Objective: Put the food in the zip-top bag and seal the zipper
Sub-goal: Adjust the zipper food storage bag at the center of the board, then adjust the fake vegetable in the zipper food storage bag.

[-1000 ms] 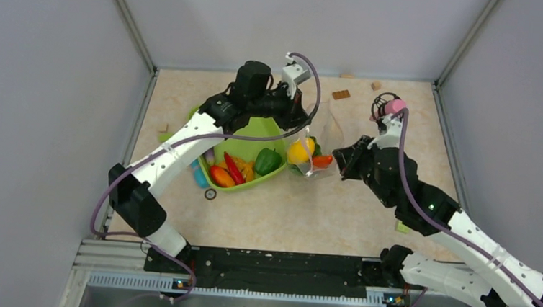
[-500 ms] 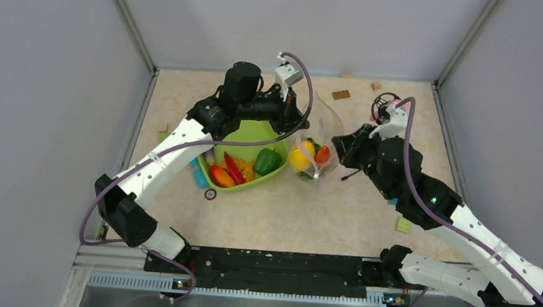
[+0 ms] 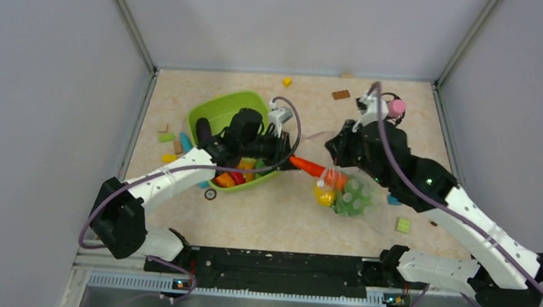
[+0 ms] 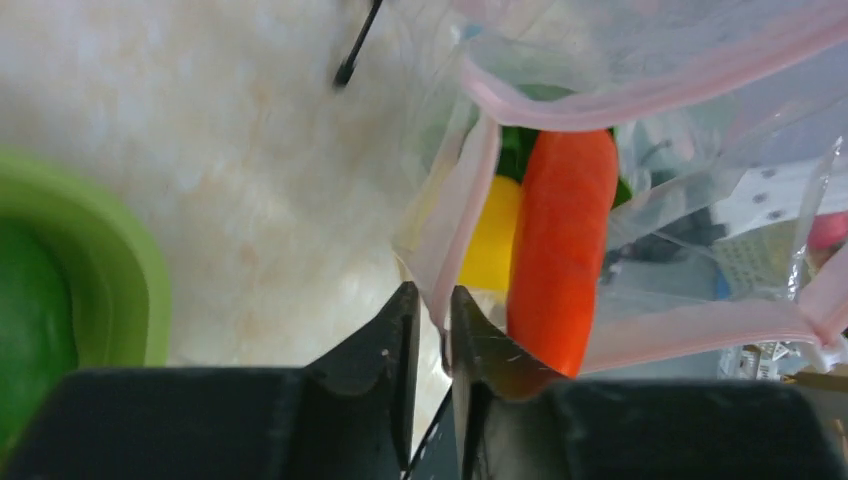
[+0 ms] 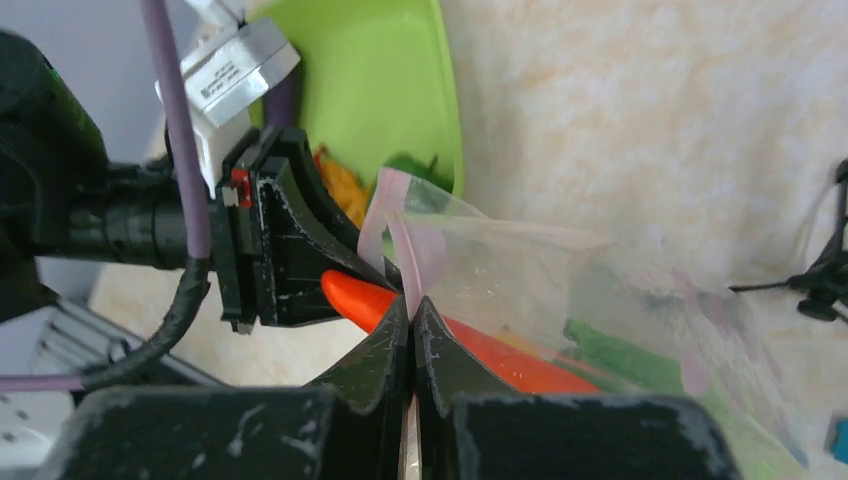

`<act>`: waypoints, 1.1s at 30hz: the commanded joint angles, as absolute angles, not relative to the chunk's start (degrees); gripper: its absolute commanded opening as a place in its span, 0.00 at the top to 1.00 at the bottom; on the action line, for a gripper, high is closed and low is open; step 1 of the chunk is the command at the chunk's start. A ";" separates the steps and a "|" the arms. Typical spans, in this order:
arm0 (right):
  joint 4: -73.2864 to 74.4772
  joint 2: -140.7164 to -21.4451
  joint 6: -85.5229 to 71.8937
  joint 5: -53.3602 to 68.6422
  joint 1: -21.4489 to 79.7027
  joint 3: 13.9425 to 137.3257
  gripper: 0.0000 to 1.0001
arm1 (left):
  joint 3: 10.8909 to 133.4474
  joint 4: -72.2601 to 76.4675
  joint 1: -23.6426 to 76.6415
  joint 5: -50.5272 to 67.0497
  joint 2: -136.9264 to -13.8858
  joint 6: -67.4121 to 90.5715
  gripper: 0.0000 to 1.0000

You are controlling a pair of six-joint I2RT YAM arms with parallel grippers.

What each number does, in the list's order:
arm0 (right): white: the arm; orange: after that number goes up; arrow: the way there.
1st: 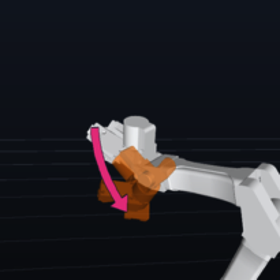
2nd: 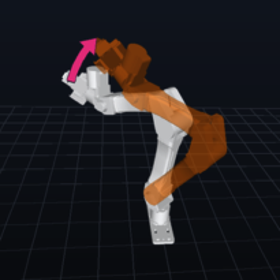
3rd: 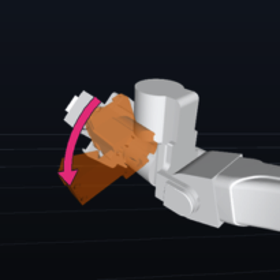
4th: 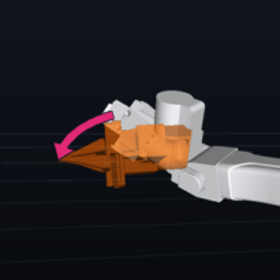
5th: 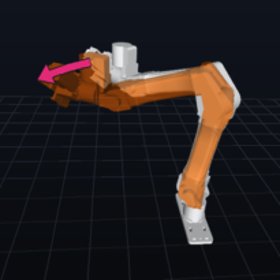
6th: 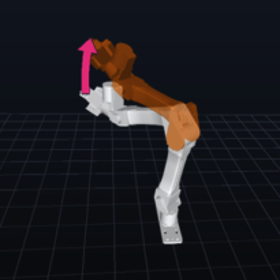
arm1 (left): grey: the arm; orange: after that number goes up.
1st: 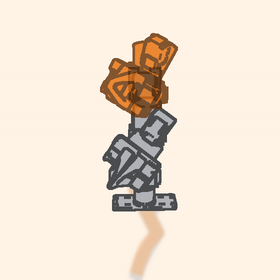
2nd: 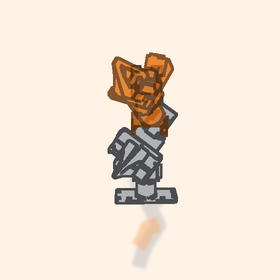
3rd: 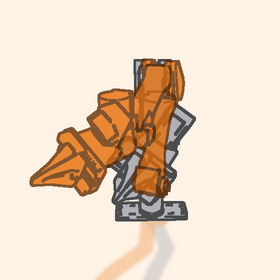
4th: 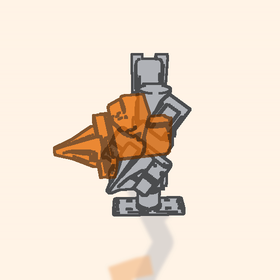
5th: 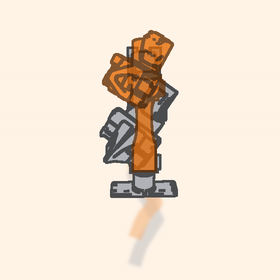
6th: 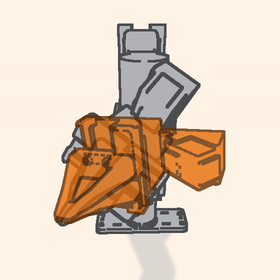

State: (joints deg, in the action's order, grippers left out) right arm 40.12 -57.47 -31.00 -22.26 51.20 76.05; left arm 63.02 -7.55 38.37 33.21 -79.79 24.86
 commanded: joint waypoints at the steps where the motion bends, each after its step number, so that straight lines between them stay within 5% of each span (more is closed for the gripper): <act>1: 38.51 -61.65 -29.31 -10.47 51.05 69.27 1.00 | 54.99 -4.96 38.92 23.27 -73.32 31.17 0.67; 6: 28.12 -63.23 -30.55 -9.38 51.05 61.92 1.00 | 48.61 -6.92 38.94 10.63 -66.04 34.85 0.26; 9: 24.04 -63.28 -30.75 -11.21 50.99 59.64 1.00 | 45.85 -4.95 38.94 12.25 -64.36 37.47 0.16; 21: 19.01 -58.80 -33.21 -18.94 51.05 53.98 1.00 | 34.58 8.21 42.00 15.44 -60.56 50.52 0.26; 33: 16.47 -56.08 -34.43 -17.49 51.01 51.34 1.00 | 33.51 8.55 45.33 -2.86 -62.07 55.14 0.42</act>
